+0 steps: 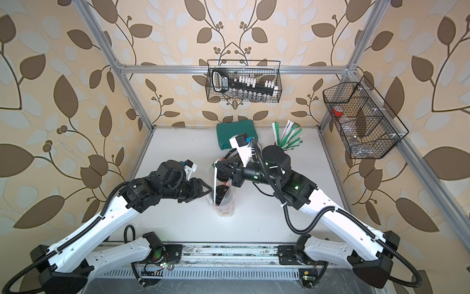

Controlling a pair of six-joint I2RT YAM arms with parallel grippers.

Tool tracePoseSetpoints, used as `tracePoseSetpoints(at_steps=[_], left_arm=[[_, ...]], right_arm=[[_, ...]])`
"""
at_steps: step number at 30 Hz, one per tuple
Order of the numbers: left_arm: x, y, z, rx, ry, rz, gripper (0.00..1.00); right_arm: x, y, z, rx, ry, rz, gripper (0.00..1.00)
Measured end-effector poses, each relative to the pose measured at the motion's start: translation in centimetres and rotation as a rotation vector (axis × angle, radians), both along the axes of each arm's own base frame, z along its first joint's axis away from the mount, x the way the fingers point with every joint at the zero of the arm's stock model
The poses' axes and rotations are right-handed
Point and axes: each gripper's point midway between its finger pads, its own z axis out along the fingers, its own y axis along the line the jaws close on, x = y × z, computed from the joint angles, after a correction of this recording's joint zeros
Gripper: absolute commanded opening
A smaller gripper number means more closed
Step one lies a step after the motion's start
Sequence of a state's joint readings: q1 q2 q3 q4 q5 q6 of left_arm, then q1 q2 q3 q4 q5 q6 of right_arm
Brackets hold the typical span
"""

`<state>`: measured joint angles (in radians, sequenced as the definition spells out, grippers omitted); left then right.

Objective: Pack milk tea into plastic carrier bags
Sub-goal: Place the straw in the plastic carrier bag.

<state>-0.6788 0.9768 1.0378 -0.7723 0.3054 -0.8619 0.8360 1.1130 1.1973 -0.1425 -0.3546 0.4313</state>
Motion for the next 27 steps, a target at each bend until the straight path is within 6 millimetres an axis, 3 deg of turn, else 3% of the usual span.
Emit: tracePoseSetpoints(at_steps=[10,24,27], left_arm=[[0.2,-0.2,-0.1,-0.002,-0.003,0.001,0.51],[0.2,-0.2,-0.2,0.001,0.000,0.001,0.52],[0.3,-0.2,-0.2,0.001,-0.001,0.002,0.52]], right_arm=[[0.7,0.8,-2.4,-0.049,0.021,0.003,0.00],[0.8,1.4,-4.3,-0.097,-0.014,0.032,0.00],[0.6,1.5,-4.6,-0.106,-0.037,0.048,0.04]])
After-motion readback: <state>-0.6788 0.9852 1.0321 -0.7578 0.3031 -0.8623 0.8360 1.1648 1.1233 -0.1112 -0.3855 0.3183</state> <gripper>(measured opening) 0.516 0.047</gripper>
